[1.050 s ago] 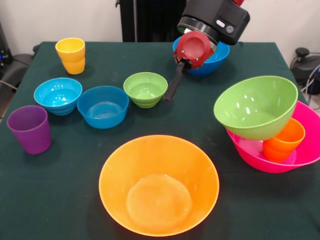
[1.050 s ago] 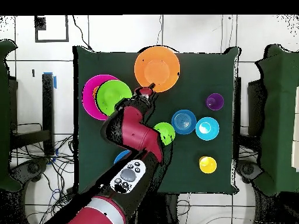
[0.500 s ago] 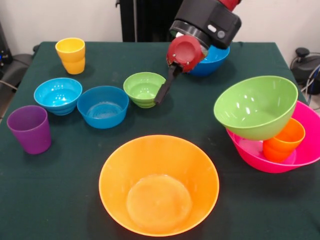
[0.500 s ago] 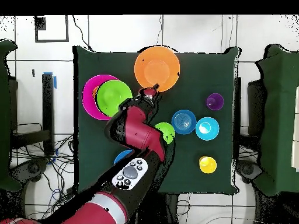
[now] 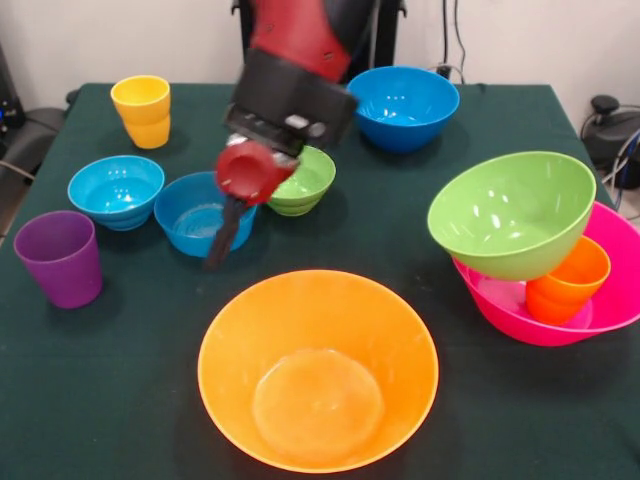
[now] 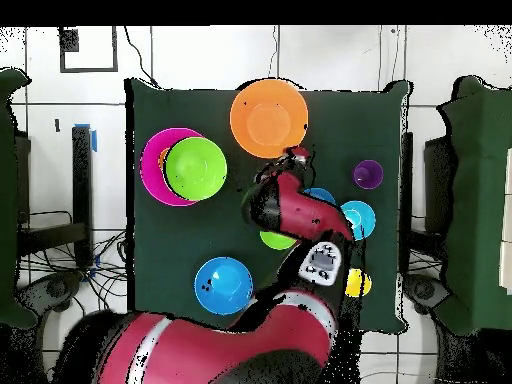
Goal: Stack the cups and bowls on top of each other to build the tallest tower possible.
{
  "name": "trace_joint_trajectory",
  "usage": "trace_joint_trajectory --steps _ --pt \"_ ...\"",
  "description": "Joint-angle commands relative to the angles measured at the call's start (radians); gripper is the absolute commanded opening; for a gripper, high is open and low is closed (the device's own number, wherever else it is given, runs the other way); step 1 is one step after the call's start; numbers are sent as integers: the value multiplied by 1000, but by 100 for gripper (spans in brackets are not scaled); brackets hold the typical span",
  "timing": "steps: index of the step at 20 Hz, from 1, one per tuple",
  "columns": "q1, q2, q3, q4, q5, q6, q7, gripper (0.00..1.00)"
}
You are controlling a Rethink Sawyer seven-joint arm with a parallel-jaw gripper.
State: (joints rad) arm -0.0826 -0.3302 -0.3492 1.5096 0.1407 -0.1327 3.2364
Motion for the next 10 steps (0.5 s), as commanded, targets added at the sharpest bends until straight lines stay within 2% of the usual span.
trace_joint_trajectory --steps 1,2,4,6,10 --pt "-215 -18 420 -180 -204 409 -386 100" --pt "-259 -12 488 -194 -223 461 -423 100" --pt "-305 -7 561 -211 -233 544 -469 100" --pt "-327 -7 600 -224 -226 624 -497 100" --pt "-341 2 633 -238 -219 658 -512 100"
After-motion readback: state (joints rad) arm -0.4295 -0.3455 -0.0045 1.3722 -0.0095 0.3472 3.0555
